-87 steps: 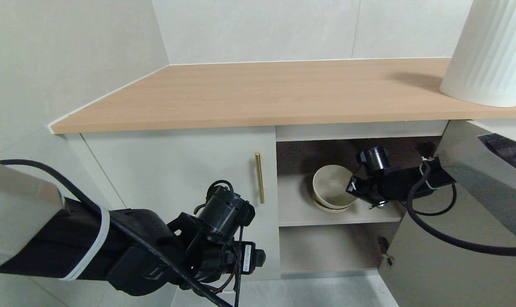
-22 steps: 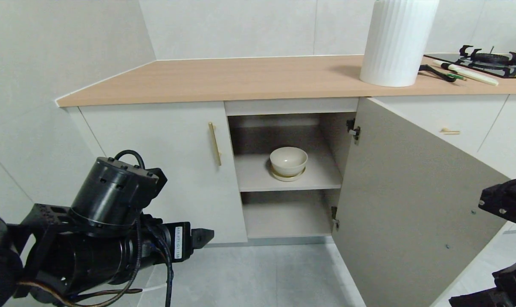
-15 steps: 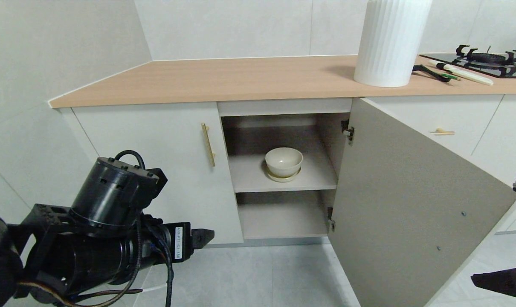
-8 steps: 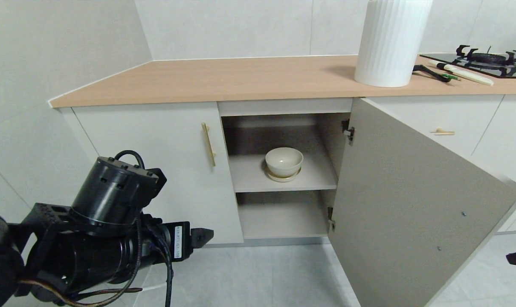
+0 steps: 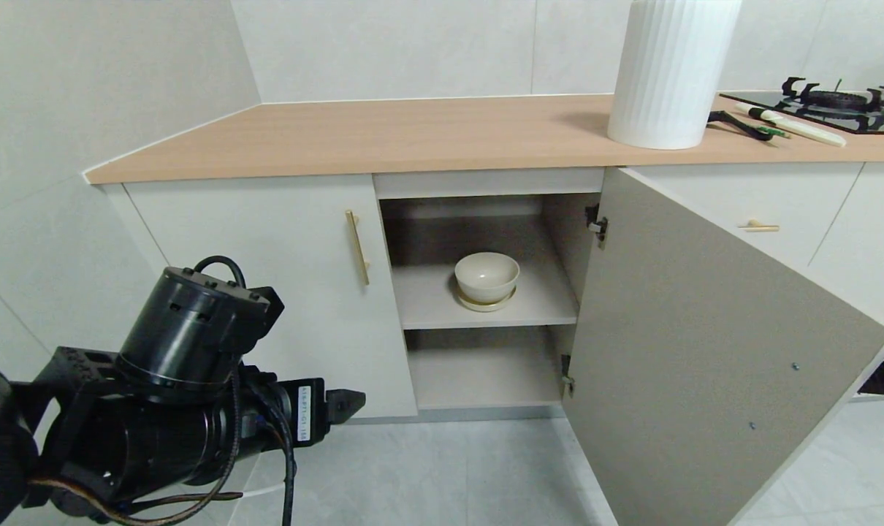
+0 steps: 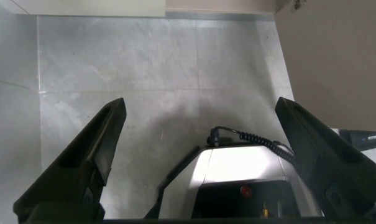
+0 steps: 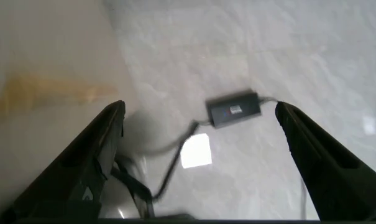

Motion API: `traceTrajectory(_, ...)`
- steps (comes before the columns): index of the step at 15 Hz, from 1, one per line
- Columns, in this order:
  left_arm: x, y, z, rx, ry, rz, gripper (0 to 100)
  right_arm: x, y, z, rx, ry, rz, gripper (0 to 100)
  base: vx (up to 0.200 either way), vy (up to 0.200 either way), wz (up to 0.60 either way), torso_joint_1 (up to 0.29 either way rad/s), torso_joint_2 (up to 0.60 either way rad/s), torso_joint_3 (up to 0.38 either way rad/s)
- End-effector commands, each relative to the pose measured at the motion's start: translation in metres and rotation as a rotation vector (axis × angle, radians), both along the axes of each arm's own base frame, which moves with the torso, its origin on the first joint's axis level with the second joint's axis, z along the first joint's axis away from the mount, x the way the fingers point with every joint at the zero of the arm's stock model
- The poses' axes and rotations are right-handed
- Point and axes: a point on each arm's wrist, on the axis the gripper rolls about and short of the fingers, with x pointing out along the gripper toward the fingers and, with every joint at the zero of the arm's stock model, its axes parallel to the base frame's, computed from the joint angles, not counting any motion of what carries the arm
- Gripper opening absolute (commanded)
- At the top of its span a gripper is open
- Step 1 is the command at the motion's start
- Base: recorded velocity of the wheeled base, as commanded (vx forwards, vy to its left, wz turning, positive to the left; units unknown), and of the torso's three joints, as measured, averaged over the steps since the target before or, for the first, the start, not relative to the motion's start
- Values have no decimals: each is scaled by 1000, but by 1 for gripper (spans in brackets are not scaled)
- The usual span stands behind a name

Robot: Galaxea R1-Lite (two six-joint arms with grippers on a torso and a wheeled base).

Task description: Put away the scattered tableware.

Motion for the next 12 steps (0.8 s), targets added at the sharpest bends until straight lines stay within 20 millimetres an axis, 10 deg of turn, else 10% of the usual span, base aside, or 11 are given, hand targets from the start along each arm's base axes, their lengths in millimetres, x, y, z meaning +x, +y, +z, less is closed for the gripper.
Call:
traceTrajectory(1,0,0,1,-2,-3,1,100,12,-2,-14,13,49,-2,100,0,0,0,0,0,0)
traceTrajectory(12,-1,1,2,-5,-7,1,100,23,60,-42,142,-125,226,100,0,0,0,0,0,0)
